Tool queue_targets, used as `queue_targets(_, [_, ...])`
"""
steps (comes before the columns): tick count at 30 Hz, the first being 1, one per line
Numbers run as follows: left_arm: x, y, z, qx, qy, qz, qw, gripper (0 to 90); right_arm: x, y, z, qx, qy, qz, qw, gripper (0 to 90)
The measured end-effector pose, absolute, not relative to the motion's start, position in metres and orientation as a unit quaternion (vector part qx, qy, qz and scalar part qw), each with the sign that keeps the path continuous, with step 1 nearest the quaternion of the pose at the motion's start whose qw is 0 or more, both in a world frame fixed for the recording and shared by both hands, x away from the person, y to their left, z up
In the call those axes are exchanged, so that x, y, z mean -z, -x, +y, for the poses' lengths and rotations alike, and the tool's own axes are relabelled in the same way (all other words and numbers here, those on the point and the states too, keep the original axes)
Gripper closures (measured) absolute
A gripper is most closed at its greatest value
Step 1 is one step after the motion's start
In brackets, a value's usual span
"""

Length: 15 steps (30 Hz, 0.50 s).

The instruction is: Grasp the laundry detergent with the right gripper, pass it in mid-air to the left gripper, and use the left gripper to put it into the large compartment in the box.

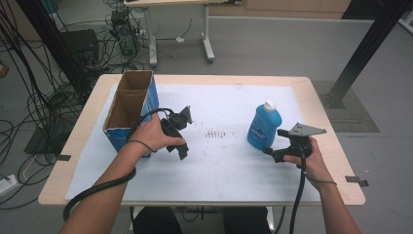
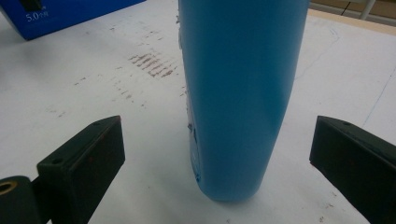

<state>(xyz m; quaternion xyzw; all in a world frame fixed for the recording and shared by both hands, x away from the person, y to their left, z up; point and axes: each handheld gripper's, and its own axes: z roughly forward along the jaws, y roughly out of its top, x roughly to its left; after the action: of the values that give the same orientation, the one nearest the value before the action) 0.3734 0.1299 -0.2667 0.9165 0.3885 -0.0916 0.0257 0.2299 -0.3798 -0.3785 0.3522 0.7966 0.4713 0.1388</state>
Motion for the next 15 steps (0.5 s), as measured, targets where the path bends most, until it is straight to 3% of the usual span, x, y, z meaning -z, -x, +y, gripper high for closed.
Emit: queue_targets(15, [0.2699,-0.3727,0.1317,0.095,-0.917,0.387,0.028,7.4,0.3873,-0.2356,-0.3734,-0.476,-0.352,0.793,0.142,2.8])
